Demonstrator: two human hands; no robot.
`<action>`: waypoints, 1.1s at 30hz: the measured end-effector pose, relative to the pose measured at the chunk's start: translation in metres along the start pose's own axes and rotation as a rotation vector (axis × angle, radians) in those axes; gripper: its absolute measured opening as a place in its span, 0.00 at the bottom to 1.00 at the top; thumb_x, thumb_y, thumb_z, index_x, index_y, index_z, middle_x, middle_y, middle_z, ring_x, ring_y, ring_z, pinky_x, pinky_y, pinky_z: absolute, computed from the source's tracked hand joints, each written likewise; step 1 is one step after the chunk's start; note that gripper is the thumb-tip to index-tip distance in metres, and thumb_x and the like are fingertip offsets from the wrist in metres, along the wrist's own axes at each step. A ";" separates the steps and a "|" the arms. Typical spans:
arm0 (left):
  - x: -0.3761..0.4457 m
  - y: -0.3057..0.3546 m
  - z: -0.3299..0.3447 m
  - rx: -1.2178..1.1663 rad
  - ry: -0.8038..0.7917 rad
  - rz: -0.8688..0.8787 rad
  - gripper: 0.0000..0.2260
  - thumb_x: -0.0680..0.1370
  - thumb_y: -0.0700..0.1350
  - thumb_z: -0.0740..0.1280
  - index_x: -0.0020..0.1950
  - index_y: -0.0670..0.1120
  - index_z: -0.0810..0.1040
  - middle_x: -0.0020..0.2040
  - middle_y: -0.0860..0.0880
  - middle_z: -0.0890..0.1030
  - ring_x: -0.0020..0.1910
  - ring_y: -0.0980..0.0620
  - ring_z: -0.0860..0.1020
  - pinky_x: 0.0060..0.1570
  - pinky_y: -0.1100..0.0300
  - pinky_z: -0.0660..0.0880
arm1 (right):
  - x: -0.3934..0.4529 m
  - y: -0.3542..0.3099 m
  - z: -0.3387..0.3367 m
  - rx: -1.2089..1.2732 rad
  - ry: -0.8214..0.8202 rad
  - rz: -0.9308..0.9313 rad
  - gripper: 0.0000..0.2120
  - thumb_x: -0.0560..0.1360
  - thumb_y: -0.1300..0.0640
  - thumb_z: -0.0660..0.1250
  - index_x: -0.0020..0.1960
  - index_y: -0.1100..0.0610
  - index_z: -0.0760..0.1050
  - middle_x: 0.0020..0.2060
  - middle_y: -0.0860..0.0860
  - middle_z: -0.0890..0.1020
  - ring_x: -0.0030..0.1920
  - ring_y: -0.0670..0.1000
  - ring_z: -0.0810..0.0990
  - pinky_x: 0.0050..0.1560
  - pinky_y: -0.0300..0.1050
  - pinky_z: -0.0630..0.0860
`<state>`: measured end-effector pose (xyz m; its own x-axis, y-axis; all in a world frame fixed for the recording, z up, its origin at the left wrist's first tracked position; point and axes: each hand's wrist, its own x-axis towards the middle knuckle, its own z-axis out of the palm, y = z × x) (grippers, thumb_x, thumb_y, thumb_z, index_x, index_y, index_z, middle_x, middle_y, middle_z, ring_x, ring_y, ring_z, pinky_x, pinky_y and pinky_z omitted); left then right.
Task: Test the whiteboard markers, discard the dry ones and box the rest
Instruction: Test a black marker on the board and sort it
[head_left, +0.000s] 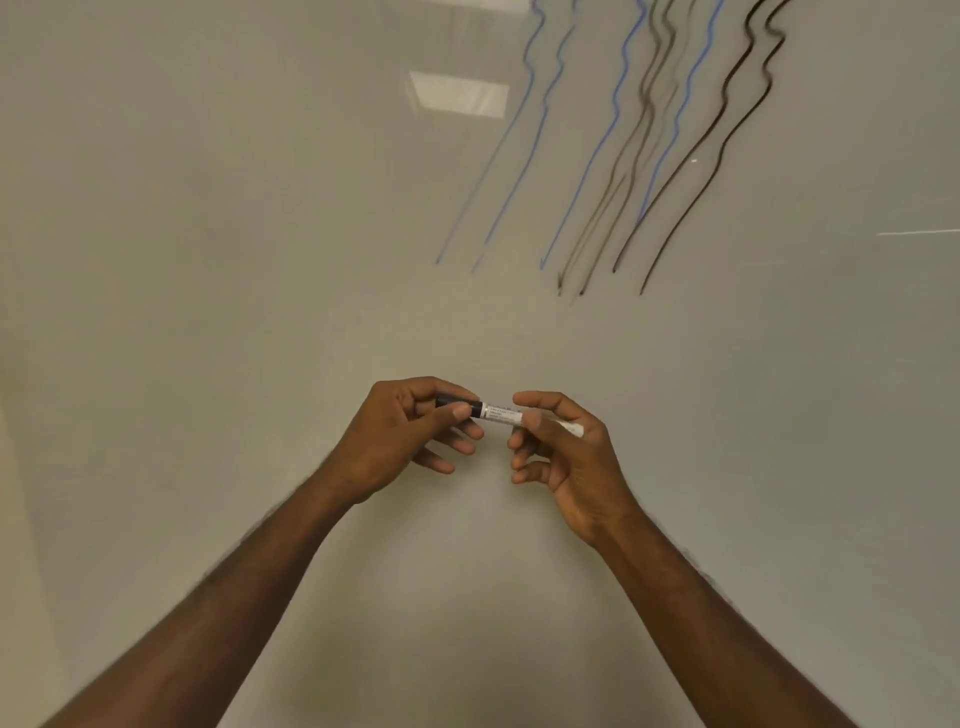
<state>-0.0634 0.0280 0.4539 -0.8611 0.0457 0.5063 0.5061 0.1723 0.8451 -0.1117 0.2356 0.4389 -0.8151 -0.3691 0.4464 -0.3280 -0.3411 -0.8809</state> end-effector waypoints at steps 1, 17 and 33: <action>-0.004 -0.007 -0.003 0.007 -0.003 -0.019 0.08 0.81 0.40 0.67 0.58 0.43 0.82 0.47 0.43 0.87 0.46 0.42 0.86 0.39 0.49 0.84 | -0.002 0.006 -0.001 -0.014 0.009 0.041 0.11 0.74 0.57 0.74 0.55 0.59 0.82 0.39 0.61 0.81 0.33 0.53 0.79 0.33 0.45 0.80; -0.072 -0.143 -0.028 0.371 -0.032 -0.254 0.08 0.76 0.38 0.75 0.54 0.47 0.86 0.41 0.52 0.86 0.39 0.55 0.82 0.39 0.58 0.80 | -0.040 0.141 0.000 -0.494 -0.060 0.293 0.08 0.78 0.65 0.69 0.53 0.57 0.85 0.41 0.55 0.87 0.34 0.46 0.81 0.38 0.38 0.77; -0.195 -0.294 -0.050 0.627 -0.180 -0.530 0.09 0.75 0.41 0.74 0.53 0.53 0.84 0.49 0.57 0.85 0.48 0.58 0.81 0.51 0.58 0.77 | -0.123 0.328 0.022 -0.920 -0.214 0.352 0.13 0.73 0.63 0.70 0.52 0.49 0.85 0.48 0.44 0.86 0.50 0.48 0.83 0.55 0.46 0.78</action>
<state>-0.0419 -0.0804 0.1158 -0.9988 -0.0483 -0.0103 -0.0423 0.7279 0.6844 -0.1084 0.1501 0.0986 -0.8634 -0.4986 0.0769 -0.3999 0.5833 -0.7070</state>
